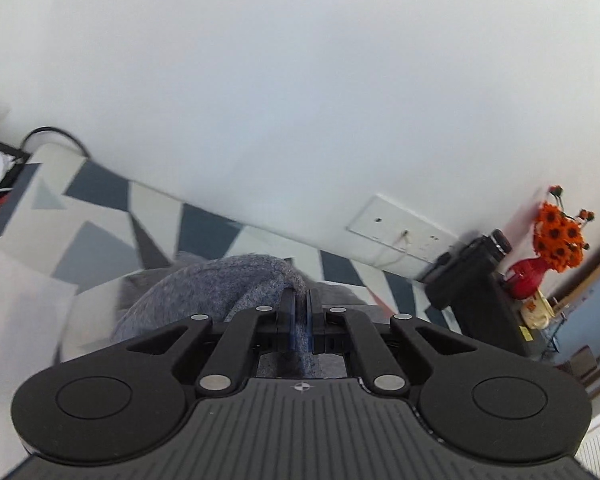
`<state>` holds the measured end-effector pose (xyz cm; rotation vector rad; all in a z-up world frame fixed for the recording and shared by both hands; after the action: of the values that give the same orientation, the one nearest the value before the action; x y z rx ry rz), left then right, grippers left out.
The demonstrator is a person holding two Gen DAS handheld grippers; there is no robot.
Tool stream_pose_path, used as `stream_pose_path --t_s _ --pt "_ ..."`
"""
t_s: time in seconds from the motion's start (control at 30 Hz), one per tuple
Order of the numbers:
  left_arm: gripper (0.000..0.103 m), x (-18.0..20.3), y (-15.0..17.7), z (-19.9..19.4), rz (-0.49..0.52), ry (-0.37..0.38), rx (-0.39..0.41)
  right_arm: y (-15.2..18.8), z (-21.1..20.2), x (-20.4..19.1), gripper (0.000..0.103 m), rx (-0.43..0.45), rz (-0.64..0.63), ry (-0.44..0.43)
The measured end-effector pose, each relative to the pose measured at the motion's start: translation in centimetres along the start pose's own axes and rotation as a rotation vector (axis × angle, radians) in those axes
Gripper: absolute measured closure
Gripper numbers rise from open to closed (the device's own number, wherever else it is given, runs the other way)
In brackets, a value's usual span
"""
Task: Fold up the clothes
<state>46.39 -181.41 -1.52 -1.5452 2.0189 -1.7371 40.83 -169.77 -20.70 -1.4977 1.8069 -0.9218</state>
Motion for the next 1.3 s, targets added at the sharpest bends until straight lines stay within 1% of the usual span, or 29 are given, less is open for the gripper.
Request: stream_pose_path --t_s 0.07,0.13,0.17,0.2,0.23,0.27,0.37,0.4,0.5,0.57,0.63,0.7,0.77,0.83,0.9,0.97,1.03,1.07,1.1,1.13,1.17,1.2,1.23,1.3 --pt "0.098 2.5 0.7 2.8 0.038 0.063 -0.013 0.1 -0.1 0.0 0.001 0.011 0.004 0.002" --pt "0.097 3.8 2.1 6.1 0.060 0.110 -0.054 0.2 -0.1 -0.1 0.001 0.018 0.007 0.009" --pt "0.092 4.3 3.0 7.9 0.069 0.132 -0.082 0.2 -0.1 -0.1 0.001 0.021 0.008 0.012" --pt "0.085 4.4 3.9 9.4 0.082 0.133 -0.122 0.2 -0.2 -0.1 0.001 0.024 0.010 0.015" --pt "0.060 4.3 4.7 10.4 0.115 0.100 -0.162 0.2 -0.2 -0.2 0.001 0.027 0.011 0.016" --pt "0.037 4.2 5.4 11.1 0.147 0.070 -0.193 0.2 -0.2 -0.1 0.001 0.027 0.011 0.015" --pt "0.031 3.3 6.0 9.9 0.210 0.033 -0.166 0.2 -0.3 -0.1 0.001 0.026 0.010 0.012" --pt "0.030 2.4 6.0 9.0 0.205 0.032 -0.167 0.2 -0.3 -0.1 0.001 0.025 0.009 0.010" --pt "0.026 -0.6 6.2 6.3 0.233 -0.034 -0.158 0.2 -0.4 -0.1 0.001 0.017 0.006 0.005" --pt "0.025 -2.8 7.0 4.8 0.299 -0.105 -0.173 0.0 -0.4 -0.1 0.001 0.006 0.007 0.001" --pt "0.025 -5.0 8.4 3.5 0.380 -0.171 -0.215 -0.4 -0.4 0.0 0.001 -0.003 0.022 -0.011" --pt "0.025 -6.8 9.9 2.4 0.464 -0.230 -0.254 -1.2 -0.4 0.2 0.001 0.014 0.054 -0.034" --pt "0.025 -8.1 11.3 1.8 0.540 -0.269 -0.273 -2.3 -0.3 0.5 0.003 0.043 0.097 -0.050" --pt "0.025 -9.2 12.1 1.5 0.562 -0.296 -0.270 -3.6 0.1 0.8 0.009 0.055 0.143 -0.077" --pt "0.025 -10.3 12.6 1.8 0.523 -0.319 -0.261 -4.9 1.0 0.5 0.017 0.058 0.165 -0.112" --pt "0.025 -11.0 12.8 2.2 0.471 -0.329 -0.247 -6.1 2.1 0.0 0.023 0.061 0.167 -0.145" --pt "0.024 -11.2 12.8 2.7 0.465 -0.338 -0.226 -6.8 3.4 -1.4 0.030 0.052 0.095 -0.157" --pt "0.023 -11.2 12.8 2.9 0.469 -0.342 -0.214 -6.9 4.2 -2.1 0.037 0.034 0.040 -0.154" --pt "0.023 -11.2 12.7 3.1 0.473 -0.349 -0.202 -7.0 4.9 -2.8 0.054 0.015 -0.014 -0.152" --pt "0.023 -11.3 12.6 3.2 0.485 -0.367 -0.191 -7.2 5.6 -3.5 0.069 -0.003 -0.068 -0.149" --pt "0.023 -11.4 12.4 3.4 0.497 -0.386 -0.181 -7.5 6.2 -4.0 0.096 -0.019 -0.120 -0.142" --pt "0.023 -11.6 12.2 3.5 0.507 -0.404 -0.171 -7.9 6.7 -4.4 0.095 -0.028 -0.169 -0.133" --pt "0.022 -11.9 11.9 3.4 0.503 -0.421 -0.165 -8.8 6.7 -4.5 0.095 0.001 -0.209 -0.102" --pt "0.022 -12.7 11.6 3.3 0.464 -0.415 -0.165 -11.8 6.1 -4.2 0.095 0.133 -0.301 0.023"
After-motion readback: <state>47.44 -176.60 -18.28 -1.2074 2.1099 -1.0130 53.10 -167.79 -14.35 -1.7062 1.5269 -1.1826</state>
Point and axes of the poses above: each gripper's, at about its wrist camera, not at the fingertips, and z roughly the way its jaws point, x to its right, y to its underside, the point moved 4 cm from there along z, roughly the way its jaws point, and after that the axes turned 13 degrees about x, right-handed, at the moved point
